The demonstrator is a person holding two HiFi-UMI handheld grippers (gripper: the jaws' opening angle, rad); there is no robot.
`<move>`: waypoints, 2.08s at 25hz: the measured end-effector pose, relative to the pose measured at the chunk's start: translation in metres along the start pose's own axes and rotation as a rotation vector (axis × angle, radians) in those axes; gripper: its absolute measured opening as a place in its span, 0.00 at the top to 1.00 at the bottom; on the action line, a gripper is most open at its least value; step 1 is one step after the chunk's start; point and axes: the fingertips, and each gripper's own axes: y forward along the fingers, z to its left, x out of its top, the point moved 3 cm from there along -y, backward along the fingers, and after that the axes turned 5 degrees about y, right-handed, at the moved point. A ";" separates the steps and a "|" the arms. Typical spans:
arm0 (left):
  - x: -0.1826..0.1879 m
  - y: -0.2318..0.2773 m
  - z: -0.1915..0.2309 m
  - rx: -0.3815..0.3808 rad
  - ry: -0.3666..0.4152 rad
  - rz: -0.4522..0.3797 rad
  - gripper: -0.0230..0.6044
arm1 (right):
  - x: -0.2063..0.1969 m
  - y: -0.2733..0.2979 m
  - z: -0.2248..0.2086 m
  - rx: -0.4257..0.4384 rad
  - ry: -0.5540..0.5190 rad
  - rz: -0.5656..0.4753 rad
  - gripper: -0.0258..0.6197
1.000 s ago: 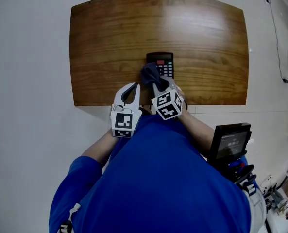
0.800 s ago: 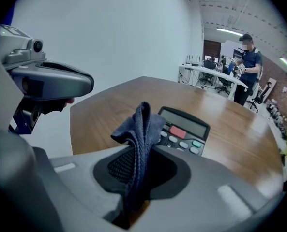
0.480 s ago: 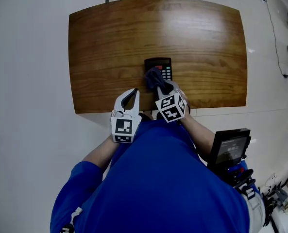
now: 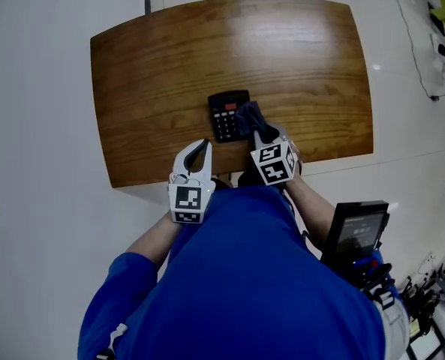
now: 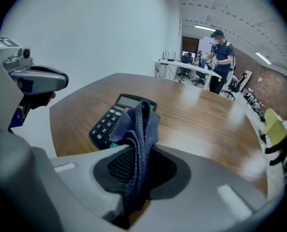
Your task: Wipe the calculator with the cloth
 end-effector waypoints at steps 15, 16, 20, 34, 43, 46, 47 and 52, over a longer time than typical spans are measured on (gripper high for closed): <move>-0.001 0.000 0.010 0.014 0.001 -0.006 0.95 | 0.023 0.003 0.008 0.010 -0.016 -0.038 0.86; 0.001 -0.002 0.010 0.015 -0.001 -0.007 0.95 | 0.023 0.005 0.010 0.014 -0.022 -0.027 0.86; 0.006 -0.010 0.012 0.014 -0.004 -0.004 0.95 | 0.020 0.000 0.014 0.026 -0.030 -0.003 0.86; -0.001 -0.019 0.012 -0.025 0.024 -0.027 0.95 | -0.014 -0.011 0.039 0.055 -0.024 0.089 0.86; 0.004 -0.028 0.006 -0.065 0.036 -0.088 0.95 | -0.001 -0.048 0.052 -0.042 -0.032 -0.031 0.86; 0.007 -0.037 -0.001 -0.089 0.053 -0.117 0.95 | 0.001 -0.069 0.062 -0.072 -0.033 -0.070 0.86; 0.007 -0.040 -0.004 -0.098 0.063 -0.126 0.95 | 0.002 -0.077 0.065 -0.083 -0.034 -0.087 0.86; 0.018 -0.050 -0.022 -0.103 0.059 -0.175 0.95 | 0.006 -0.107 0.072 -0.097 -0.052 -0.163 0.86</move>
